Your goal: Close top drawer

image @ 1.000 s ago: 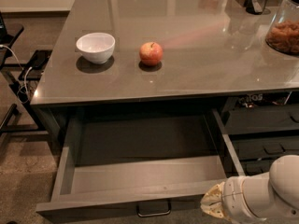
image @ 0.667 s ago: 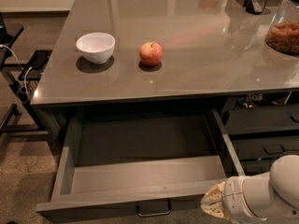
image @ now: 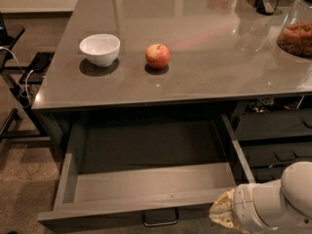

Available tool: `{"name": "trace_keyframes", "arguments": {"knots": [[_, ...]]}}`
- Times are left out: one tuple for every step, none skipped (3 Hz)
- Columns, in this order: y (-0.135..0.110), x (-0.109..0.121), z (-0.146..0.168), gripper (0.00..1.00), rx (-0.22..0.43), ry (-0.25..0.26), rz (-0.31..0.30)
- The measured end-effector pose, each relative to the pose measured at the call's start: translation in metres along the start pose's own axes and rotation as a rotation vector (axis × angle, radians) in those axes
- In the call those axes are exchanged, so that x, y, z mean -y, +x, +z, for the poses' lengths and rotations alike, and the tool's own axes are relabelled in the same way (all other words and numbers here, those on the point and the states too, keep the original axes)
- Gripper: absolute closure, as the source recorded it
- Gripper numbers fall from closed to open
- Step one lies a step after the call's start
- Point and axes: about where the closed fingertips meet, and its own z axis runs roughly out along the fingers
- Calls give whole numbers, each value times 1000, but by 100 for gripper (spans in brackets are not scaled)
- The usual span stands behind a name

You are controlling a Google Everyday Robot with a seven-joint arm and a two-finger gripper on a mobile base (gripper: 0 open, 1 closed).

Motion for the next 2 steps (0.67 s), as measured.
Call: {"name": "trace_keyframes", "arguments": {"knots": [[-3, 7, 5, 11, 10, 7, -8], [-6, 10, 7, 14, 14, 11, -14]]}}
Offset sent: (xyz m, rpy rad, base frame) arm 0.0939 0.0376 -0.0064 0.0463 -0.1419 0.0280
